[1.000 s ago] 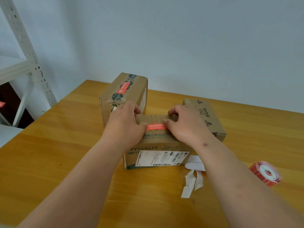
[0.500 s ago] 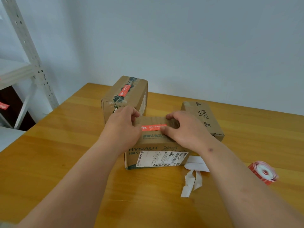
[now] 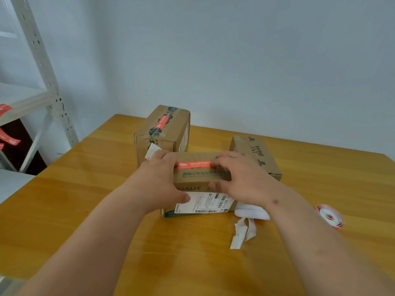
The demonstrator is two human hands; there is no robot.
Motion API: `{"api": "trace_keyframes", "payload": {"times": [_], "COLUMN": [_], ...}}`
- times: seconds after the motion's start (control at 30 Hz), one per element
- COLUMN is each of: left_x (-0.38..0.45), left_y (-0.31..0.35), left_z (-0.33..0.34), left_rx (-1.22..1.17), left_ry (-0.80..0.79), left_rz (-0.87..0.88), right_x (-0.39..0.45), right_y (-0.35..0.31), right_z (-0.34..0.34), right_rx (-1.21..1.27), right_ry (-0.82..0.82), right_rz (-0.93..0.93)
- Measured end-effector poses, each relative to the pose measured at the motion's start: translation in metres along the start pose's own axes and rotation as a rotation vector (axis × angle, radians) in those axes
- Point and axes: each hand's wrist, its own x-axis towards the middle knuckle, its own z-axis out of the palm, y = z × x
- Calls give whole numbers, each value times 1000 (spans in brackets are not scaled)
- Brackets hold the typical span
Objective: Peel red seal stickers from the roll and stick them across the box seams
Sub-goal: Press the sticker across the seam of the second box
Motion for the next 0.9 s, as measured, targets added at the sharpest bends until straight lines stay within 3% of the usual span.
{"api": "trace_keyframes", "payload": {"times": [0.23, 0.3, 0.47, 0.63, 0.77, 0.83, 0.9], "left_x": [-11, -14, -13, -17, -26, -30, -32], "left_y": [3, 5, 1, -6, -17, -20, -19], "left_z": [-10, -8, -2, -7, 3, 8, 13], "left_rx": [8, 30, -72, -826, -1324, -1480, -1548], "left_ry": [13, -26, 68, -14, -199, -292, -380], "left_rz": [-49, -88, -148, -330, -543, -611, -623], "right_x": [-5, -4, -15, -25, -30, -35, -40], "right_y": [-5, -5, -5, -4, -7, -12, -14], "right_z": [13, 15, 9, 6, -9, -18, -25], "right_rx": [35, 60, 114, 304, 487, 682, 722], "right_ry": [182, 175, 145, 178, 371, 416, 414], "right_rz": [36, 59, 49, 125, 116, 114, 89]}}
